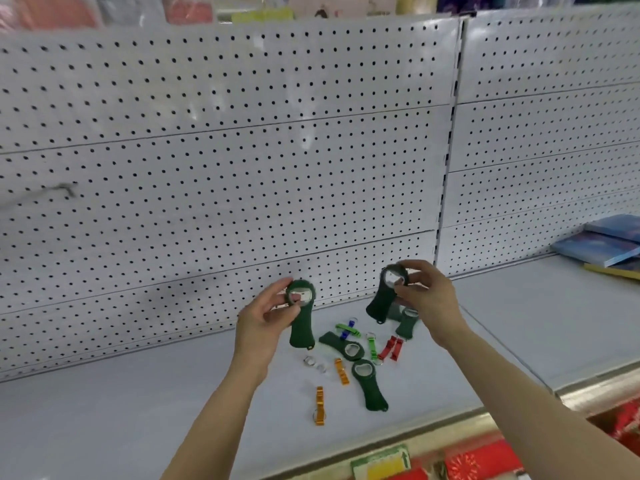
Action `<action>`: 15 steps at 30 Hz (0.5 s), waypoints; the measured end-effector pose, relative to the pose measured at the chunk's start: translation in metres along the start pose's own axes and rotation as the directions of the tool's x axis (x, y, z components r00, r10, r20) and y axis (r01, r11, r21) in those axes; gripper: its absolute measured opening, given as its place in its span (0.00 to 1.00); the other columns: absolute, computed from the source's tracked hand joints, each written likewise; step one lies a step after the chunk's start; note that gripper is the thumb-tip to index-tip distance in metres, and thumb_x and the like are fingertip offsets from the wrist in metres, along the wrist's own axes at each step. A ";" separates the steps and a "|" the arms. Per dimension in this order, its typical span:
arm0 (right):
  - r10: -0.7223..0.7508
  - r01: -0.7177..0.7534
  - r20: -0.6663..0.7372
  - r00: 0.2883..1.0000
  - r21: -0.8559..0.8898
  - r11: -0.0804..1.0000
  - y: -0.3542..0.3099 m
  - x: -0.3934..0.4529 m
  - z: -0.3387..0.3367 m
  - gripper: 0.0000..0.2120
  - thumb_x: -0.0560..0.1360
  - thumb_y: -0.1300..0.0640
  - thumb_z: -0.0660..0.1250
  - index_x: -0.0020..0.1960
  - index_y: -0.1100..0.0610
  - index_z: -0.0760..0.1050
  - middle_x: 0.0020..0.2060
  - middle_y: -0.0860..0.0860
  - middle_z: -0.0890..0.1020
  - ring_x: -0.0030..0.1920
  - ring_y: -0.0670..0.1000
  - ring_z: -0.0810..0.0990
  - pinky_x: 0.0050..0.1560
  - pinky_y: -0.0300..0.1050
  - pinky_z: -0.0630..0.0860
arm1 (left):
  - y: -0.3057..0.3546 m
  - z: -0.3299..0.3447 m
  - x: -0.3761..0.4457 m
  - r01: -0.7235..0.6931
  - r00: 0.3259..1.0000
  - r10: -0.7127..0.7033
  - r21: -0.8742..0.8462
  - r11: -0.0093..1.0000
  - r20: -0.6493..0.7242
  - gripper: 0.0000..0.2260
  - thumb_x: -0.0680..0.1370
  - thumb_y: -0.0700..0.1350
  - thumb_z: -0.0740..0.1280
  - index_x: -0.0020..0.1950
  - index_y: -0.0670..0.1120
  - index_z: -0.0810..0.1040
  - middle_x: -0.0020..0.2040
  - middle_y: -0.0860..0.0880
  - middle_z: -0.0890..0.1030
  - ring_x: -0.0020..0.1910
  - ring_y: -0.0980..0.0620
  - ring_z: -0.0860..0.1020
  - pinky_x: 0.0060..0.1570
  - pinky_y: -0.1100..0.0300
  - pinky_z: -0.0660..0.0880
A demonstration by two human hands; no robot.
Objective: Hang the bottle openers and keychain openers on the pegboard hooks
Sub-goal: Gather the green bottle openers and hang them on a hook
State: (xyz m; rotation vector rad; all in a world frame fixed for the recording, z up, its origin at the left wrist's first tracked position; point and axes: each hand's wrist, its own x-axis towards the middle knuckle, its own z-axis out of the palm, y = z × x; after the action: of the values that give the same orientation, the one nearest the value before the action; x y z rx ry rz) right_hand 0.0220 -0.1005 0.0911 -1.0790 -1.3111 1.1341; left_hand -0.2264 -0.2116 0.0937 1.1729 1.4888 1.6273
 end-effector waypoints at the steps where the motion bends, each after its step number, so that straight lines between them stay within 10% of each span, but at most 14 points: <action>1: -0.008 0.008 0.011 1.000 0.019 1.000 -0.008 -0.012 0.012 0.17 0.73 0.72 0.69 0.57 0.55 0.77 0.47 0.55 0.82 0.47 0.53 0.85 0.46 0.46 0.83 | 0.006 -0.007 -0.003 -0.014 1.000 0.014 -0.022 1.000 -0.010 0.20 0.75 0.32 0.71 0.58 0.56 0.81 0.52 0.50 0.86 0.53 0.54 0.82 0.52 0.61 0.80; 15: -0.164 0.122 0.182 0.970 0.221 0.968 -0.093 -0.169 0.133 0.16 0.72 0.71 0.70 0.57 0.60 0.75 0.47 0.60 0.81 0.45 0.56 0.85 0.42 0.47 0.84 | 0.072 -0.118 -0.100 -0.172 0.974 0.158 -0.080 0.982 -0.160 0.18 0.75 0.34 0.72 0.60 0.54 0.81 0.50 0.53 0.85 0.48 0.57 0.83 0.49 0.63 0.78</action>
State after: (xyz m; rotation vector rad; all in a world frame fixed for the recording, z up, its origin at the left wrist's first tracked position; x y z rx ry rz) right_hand -0.1023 -0.2877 0.1573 -0.7195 -1.3667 1.2630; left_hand -0.2849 -0.3612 0.1489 1.1682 1.4216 1.9162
